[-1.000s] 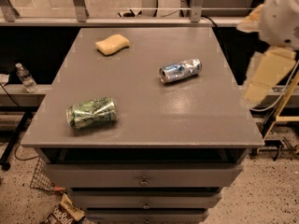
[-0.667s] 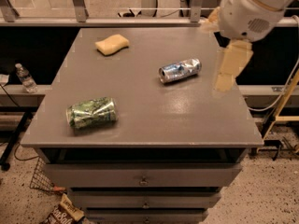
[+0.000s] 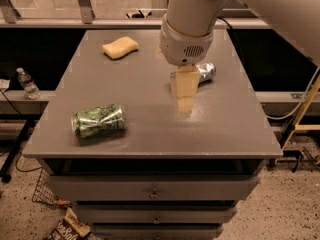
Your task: Place green can upright
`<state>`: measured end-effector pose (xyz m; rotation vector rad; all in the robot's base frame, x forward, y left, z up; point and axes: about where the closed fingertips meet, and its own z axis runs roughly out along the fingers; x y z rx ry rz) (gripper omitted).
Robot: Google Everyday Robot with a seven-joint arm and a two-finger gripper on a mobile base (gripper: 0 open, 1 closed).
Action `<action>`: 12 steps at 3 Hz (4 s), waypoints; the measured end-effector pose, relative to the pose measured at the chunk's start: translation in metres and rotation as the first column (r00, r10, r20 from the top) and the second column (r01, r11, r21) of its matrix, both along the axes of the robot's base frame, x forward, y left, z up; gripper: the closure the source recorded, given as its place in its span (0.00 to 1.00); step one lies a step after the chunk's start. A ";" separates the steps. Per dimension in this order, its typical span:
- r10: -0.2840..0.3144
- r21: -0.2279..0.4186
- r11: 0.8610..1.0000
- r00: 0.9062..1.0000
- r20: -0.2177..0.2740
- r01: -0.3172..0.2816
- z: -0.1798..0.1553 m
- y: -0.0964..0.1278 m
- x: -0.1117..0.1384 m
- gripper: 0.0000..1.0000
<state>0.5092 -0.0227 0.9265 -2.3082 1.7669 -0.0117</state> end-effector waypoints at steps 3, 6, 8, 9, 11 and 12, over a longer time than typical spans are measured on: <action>0.180 -0.051 0.981 0.979 -0.100 -0.185 -0.030 0.087 0.001 0.00; 0.078 -0.043 0.995 0.984 -0.158 -0.085 -0.068 0.155 -0.011 0.00; 0.073 -0.078 0.993 0.985 -0.156 -0.086 -0.078 0.178 -0.022 0.00; 0.082 -0.102 0.990 0.985 -0.155 -0.098 -0.082 0.186 -0.024 0.13; 0.101 -0.103 0.987 0.978 -0.184 -0.122 -0.086 0.195 -0.023 0.62; 0.166 0.048 0.986 0.962 -0.219 -0.160 -0.072 0.196 -0.018 0.85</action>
Offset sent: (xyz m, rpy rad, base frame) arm -0.0005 0.0887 -0.0258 -0.1049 0.1066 0.2047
